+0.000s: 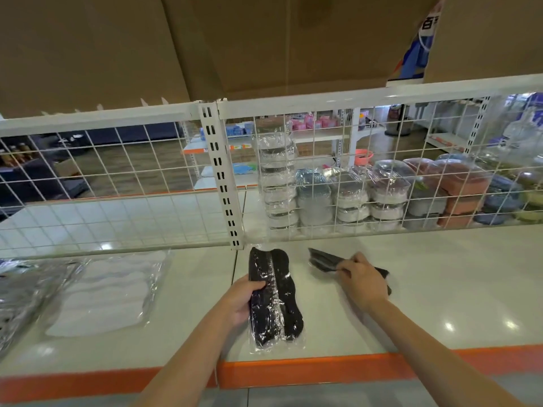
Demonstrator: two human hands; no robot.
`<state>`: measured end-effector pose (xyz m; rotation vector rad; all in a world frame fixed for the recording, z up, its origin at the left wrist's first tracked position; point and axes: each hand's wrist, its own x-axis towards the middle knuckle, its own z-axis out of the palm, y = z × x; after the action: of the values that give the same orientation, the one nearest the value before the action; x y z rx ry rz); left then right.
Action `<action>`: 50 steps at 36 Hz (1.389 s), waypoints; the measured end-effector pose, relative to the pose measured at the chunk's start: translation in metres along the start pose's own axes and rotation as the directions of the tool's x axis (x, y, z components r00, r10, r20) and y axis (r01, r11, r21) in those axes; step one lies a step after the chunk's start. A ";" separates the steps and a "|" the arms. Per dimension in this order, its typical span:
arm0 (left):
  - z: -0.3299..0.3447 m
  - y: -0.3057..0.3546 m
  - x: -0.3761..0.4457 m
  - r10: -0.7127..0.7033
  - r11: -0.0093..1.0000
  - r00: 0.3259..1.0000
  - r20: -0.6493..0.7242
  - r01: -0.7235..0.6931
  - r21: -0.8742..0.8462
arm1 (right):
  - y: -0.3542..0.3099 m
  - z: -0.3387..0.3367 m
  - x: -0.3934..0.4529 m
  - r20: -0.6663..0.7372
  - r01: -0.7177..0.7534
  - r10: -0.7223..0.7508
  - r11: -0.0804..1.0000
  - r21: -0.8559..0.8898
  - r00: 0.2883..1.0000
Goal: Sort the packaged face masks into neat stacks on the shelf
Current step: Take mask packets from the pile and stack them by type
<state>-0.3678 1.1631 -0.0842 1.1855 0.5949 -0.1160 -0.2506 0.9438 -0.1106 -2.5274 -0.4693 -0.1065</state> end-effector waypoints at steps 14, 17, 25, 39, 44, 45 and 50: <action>0.008 -0.002 -0.004 0.155 0.987 0.985 -0.069 -0.151 0.059 | -0.039 0.017 -0.016 0.227 0.131 -0.264 0.872 0.472 0.937; 0.012 0.008 -0.008 0.344 0.932 0.936 -0.067 -0.332 0.143 | -0.046 0.014 -0.011 0.324 -0.042 -0.196 0.797 0.602 0.926; 0.020 0.023 -0.024 0.602 0.779 0.798 -0.016 -0.583 0.233 | -0.067 0.022 -0.006 0.280 0.127 -0.290 0.867 0.483 0.915; -0.016 0.032 -0.026 0.471 0.778 0.842 -0.264 -0.537 -0.326 | -0.070 0.028 -0.012 0.305 -0.153 -0.098 0.699 0.699 0.947; -0.070 0.023 -0.026 0.571 0.817 0.748 -0.338 -0.559 0.142 | -0.064 0.013 0.007 0.141 0.071 -0.166 0.855 0.514 0.976; -0.077 0.019 -0.026 0.574 0.819 0.749 -0.332 -0.519 0.245 | -0.060 0.014 0.009 0.137 0.078 -0.166 0.866 0.493 0.977; -0.081 -0.004 -0.022 0.543 0.739 0.801 -0.252 -0.313 0.597 | -0.057 0.023 0.008 0.214 0.007 -0.120 0.884 0.468 0.969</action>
<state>-0.4185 1.2291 -0.0968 1.8993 0.6511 0.4217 -0.2640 1.0029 -0.0995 -2.0557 -0.5938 0.2607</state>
